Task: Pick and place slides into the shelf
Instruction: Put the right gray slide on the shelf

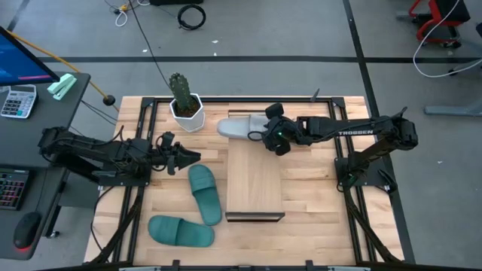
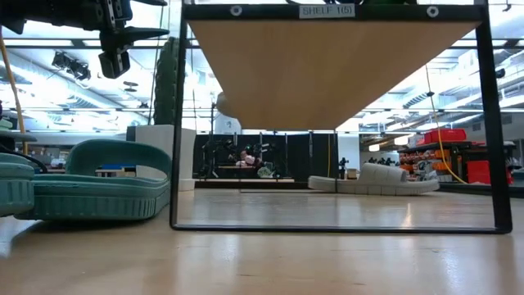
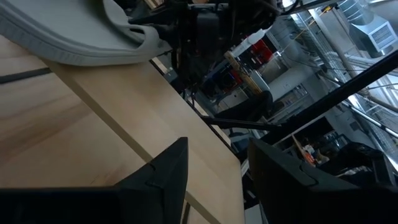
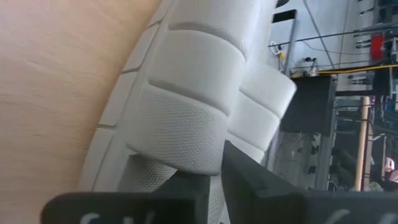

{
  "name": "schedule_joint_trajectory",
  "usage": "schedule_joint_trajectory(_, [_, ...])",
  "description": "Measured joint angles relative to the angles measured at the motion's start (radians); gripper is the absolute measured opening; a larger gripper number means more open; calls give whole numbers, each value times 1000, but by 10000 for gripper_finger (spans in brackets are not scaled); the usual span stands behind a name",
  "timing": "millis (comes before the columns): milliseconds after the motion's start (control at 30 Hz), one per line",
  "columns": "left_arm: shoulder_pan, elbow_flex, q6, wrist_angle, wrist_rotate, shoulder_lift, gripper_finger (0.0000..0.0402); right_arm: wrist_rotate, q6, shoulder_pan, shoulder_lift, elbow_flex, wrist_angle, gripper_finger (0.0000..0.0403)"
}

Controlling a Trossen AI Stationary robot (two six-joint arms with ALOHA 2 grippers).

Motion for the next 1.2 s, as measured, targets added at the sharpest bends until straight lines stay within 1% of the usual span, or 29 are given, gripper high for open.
schedule_joint_trajectory(300, [0, 0, 0, 0, 4, 0, 172, 2, 0, 0, 1, 26, -31, 83])
schedule_joint_trajectory(467, [0, 0, 7, 0, 4, 0, 172, 23, 0, 0, 1, 30, -32, 106])
schedule_joint_trajectory(700, [0, 0, 8, 0, 4, 0, 172, 43, 11, -3, 1, 31, -45, 121])
schedule_joint_trajectory(900, [0, 0, 9, -1, 4, 0, 172, 27, 66, 0, 1, 32, -91, 133])
schedule_joint_trajectory(1200, [0, 0, 11, -1, 4, 0, 172, 44, 64, 0, -9, 42, -109, 172])
